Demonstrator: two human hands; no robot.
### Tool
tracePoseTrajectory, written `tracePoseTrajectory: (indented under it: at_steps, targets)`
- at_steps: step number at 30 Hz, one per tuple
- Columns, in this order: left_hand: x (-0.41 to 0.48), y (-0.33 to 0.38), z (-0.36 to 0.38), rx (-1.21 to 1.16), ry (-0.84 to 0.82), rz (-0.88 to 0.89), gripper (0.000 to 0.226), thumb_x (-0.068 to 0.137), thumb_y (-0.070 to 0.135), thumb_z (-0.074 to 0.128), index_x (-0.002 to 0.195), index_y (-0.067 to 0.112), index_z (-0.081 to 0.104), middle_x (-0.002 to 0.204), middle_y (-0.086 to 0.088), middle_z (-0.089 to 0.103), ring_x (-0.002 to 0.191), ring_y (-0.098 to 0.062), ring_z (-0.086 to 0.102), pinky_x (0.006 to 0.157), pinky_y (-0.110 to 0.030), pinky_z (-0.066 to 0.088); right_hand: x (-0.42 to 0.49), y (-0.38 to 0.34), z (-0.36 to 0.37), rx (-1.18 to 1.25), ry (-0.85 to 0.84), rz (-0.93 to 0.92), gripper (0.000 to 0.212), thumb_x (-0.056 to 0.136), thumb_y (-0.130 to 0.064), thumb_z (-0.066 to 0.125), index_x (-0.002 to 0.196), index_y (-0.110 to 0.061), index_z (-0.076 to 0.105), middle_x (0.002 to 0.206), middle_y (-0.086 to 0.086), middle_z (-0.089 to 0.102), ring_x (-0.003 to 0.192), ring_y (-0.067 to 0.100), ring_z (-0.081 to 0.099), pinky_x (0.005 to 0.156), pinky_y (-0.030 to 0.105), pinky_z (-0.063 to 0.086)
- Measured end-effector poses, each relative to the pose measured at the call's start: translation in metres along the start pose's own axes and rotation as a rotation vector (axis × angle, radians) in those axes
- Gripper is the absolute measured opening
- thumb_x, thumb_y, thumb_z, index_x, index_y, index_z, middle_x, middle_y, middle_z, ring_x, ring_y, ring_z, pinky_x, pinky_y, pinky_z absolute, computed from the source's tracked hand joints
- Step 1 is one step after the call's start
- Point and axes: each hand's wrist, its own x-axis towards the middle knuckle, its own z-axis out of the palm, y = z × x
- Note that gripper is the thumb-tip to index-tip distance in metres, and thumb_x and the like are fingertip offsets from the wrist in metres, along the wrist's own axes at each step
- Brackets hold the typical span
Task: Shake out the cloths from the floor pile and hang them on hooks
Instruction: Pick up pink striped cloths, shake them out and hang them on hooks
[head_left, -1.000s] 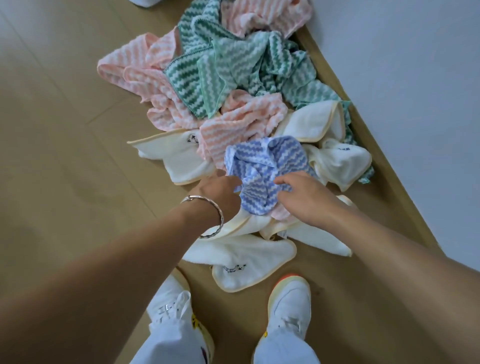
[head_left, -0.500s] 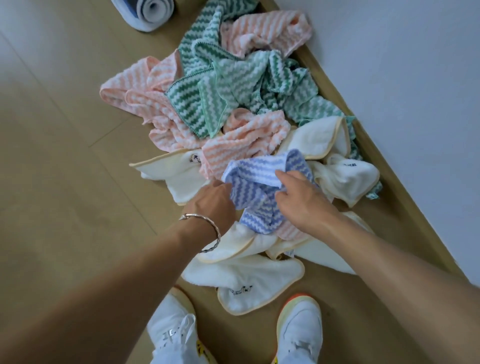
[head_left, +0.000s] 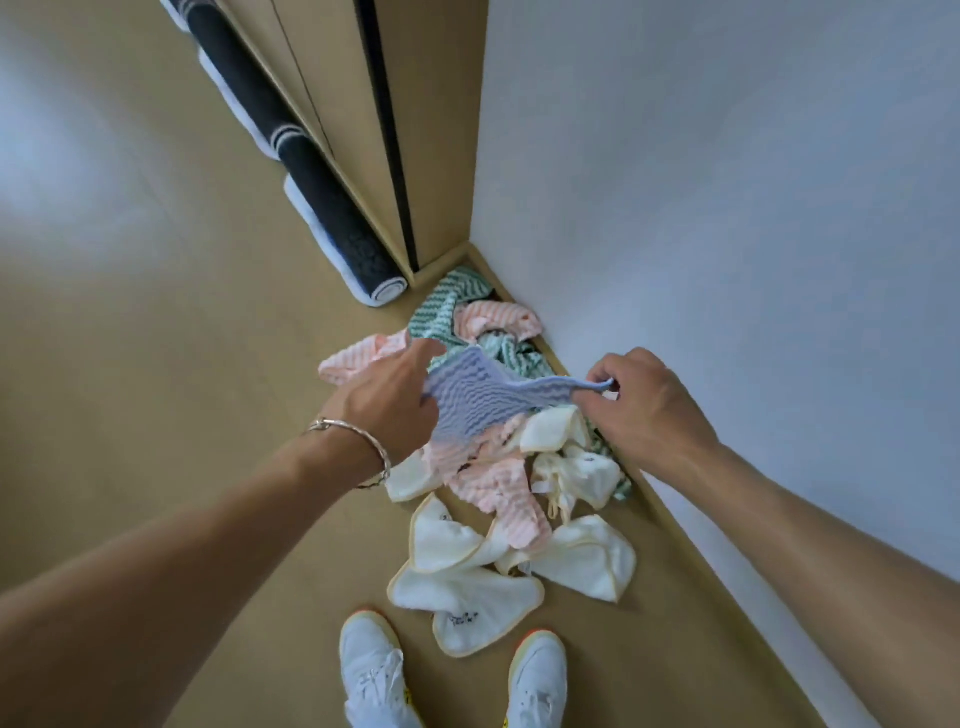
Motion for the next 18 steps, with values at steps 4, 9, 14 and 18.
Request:
tracePoseTrajectory:
  at_steps: [4, 9, 14, 18]
  targets:
    - [-0.029, 0.052, -0.113, 0.111, -0.062, 0.009, 0.026, 0.084, 0.016, 0.049, 0.108, 0.017, 0.058, 0.1, -0.009, 0.062, 0.095, -0.031, 0.057, 0.071, -0.031, 0.043, -0.044, -0.058, -0.105, 0.012, -0.007, -0.038, 0.014, 0.089, -0.027, 0.058, 0.084, -0.014, 0.057, 0.095, 0.004, 0.054, 0.082, 0.021, 0.053, 0.07, 0.032, 0.043]
    - [-0.092, 0.133, -0.249, 0.097, -0.059, 0.056, 0.013, 0.084, 0.017, 0.049, 0.087, 0.013, 0.061, 0.082, -0.009, 0.06, 0.078, -0.029, 0.051, 0.063, -0.028, 0.037, -0.129, -0.133, -0.243, 0.003, -0.023, -0.085, 0.01, 0.085, -0.017, 0.052, 0.081, -0.017, 0.043, 0.07, 0.0, 0.051, 0.057, 0.015, 0.042, 0.05, 0.028, 0.032]
    - [-0.152, 0.186, -0.326, 0.212, -0.07, 0.149, 0.019, 0.084, 0.019, 0.043, 0.066, 0.016, 0.047, 0.075, -0.002, 0.053, 0.08, -0.025, 0.057, 0.069, -0.03, 0.046, -0.205, -0.156, -0.325, -0.065, -0.079, -0.058, 0.04, 0.091, -0.009, 0.044, 0.128, -0.023, 0.044, 0.114, 0.008, 0.06, 0.096, 0.027, 0.059, 0.076, 0.033, 0.046]
    - [-0.193, 0.226, -0.354, 0.194, -0.086, 0.195, 0.026, 0.088, 0.017, 0.04, 0.062, 0.019, 0.038, 0.072, -0.002, 0.049, 0.087, -0.025, 0.058, 0.068, -0.028, 0.041, -0.265, -0.148, -0.356, -0.164, -0.115, -0.079, 0.026, 0.091, -0.008, 0.04, 0.101, -0.023, 0.058, 0.111, 0.005, 0.059, 0.103, 0.026, 0.058, 0.08, 0.033, 0.045]
